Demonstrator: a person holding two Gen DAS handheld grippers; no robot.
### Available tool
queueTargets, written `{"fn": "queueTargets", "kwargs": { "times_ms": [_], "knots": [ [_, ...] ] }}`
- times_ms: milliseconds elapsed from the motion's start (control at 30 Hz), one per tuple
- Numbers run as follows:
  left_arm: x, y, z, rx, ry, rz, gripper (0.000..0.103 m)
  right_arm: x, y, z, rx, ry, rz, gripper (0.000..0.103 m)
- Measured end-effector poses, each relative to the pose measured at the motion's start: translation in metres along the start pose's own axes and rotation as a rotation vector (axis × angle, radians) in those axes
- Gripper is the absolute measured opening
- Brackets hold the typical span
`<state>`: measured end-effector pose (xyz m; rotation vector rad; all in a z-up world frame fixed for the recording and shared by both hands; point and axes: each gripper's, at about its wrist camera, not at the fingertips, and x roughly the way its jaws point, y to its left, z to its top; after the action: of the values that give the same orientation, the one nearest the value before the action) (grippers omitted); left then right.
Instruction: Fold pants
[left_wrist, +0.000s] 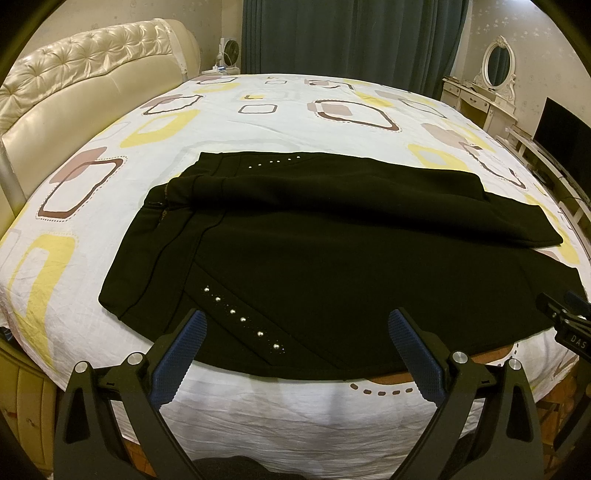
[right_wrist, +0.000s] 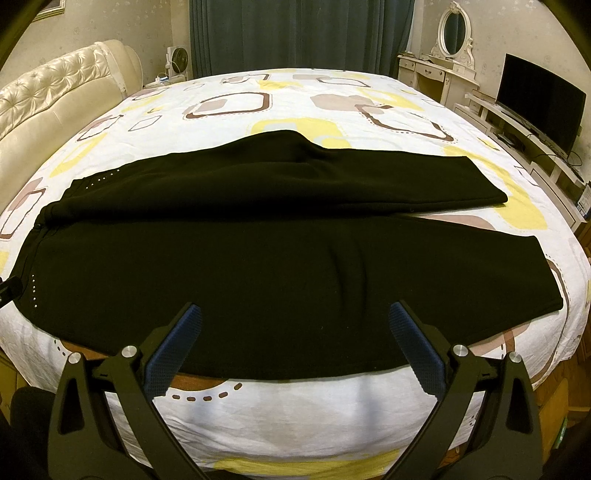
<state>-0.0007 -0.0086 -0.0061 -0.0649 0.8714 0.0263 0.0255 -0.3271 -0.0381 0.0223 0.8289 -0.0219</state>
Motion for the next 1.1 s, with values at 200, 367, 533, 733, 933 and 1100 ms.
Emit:
{"fn": "queueTargets", "kwargs": {
  "times_ms": [200, 367, 533, 733, 933, 1100],
  "knots": [
    [0.0, 0.0, 0.0, 0.004, 0.001, -0.001, 0.098, 0.002, 0.0, -0.005, 0.002, 0.004, 0.003, 0.101],
    [-0.002, -0.002, -0.001, 0.019, -0.005, -0.003, 0.098, 0.005, 0.0, -0.006, 0.012, 0.009, 0.013, 0.101],
    [-0.007, -0.001, 0.0, 0.013, 0.01, -0.013, 0.098, -0.001, -0.005, 0.002, 0.004, -0.008, 0.062, 0.101],
    [-0.012, 0.029, 0.034, 0.099, 0.031, -0.113, 0.098, -0.005, -0.024, 0.047, -0.016, -0.045, 0.328, 0.101],
    [0.049, 0.113, 0.108, 0.127, 0.077, -0.119, 0.098, 0.039, -0.028, 0.143, -0.129, -0.037, 0.438, 0.101],
    [0.128, 0.165, 0.161, 0.087, 0.152, -0.136, 0.098, 0.12, 0.001, 0.202, -0.261, 0.09, 0.465, 0.101]
  ]
}}
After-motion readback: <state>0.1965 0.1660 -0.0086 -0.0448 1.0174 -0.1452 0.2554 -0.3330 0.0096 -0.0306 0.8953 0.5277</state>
